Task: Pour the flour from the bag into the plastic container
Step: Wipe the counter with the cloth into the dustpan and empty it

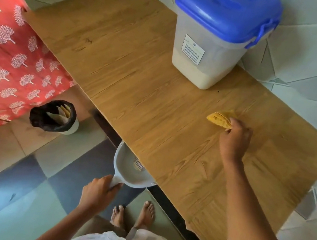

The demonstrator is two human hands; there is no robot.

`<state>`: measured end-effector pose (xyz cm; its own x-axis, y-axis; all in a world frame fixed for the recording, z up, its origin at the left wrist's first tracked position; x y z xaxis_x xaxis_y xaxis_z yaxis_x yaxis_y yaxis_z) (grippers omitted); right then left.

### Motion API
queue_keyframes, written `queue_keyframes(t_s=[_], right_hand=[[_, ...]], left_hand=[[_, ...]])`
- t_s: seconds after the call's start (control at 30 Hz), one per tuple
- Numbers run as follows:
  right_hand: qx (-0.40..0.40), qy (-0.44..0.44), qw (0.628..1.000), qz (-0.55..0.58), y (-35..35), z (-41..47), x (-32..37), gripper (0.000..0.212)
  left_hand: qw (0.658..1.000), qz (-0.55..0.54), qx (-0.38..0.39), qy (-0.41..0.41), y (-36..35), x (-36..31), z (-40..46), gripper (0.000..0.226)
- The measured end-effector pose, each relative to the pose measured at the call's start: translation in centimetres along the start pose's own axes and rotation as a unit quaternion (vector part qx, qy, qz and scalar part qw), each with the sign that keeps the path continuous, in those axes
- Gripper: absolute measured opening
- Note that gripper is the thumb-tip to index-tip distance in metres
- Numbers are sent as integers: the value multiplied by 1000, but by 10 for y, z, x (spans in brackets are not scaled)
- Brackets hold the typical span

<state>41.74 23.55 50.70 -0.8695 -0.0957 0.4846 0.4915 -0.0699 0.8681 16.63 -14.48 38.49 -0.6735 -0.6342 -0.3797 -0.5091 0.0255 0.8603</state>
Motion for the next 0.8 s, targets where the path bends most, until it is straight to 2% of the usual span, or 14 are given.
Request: queue_keyframes(t_s=[0.1,0.2,0.27,0.33,0.37,0.43,0.53,0.63,0.7,0.8], right_hand=[[40,-32,998,-23,-17,-17,-7,38],[94,55,994,13,-35,-96,35,47],[182,124,974,59,-47,-159,68,49],[262,141,950,91,-59,-201,81,51],[274,132,946,113,-60,-210,80,51],[247,98,951,158,-45,-206,70,52],[139,54,976,161,-4,-154,38,48],[11,38,997,68,35,-69,2,44],[-53,15,998,1,48,-6,-30,40],[-81,-34,993,-80,53,70,-75,35]], left_hand=[[1000,0,1,-14,-2,-7,-5,38],[1000,-1,10,-18,-5,-9,-10,37],[1000,2,15,-24,-8,-11,-14,38],[999,9,18,-29,-9,-16,-18,40],[999,13,18,-32,-11,-17,-18,41],[999,16,26,-30,-15,-19,-22,41],[999,16,28,-33,-18,-23,-28,41],[999,16,30,-26,-26,-30,-36,41],[1000,9,20,-10,-30,-36,-42,41],[1000,13,22,9,-41,-41,-47,39]])
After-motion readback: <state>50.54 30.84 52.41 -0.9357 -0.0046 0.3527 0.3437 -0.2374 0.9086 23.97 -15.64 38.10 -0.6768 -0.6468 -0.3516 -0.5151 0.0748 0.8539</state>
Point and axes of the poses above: each hand's wrist, its own z-axis towards the middle knuckle, its own y-axis out of the back of the hand, x = y × z, the point moved 9 cm from there along z, towards the middle knuckle, and after that the axes turned 6 degrees about -y, right-handed, at the moved point
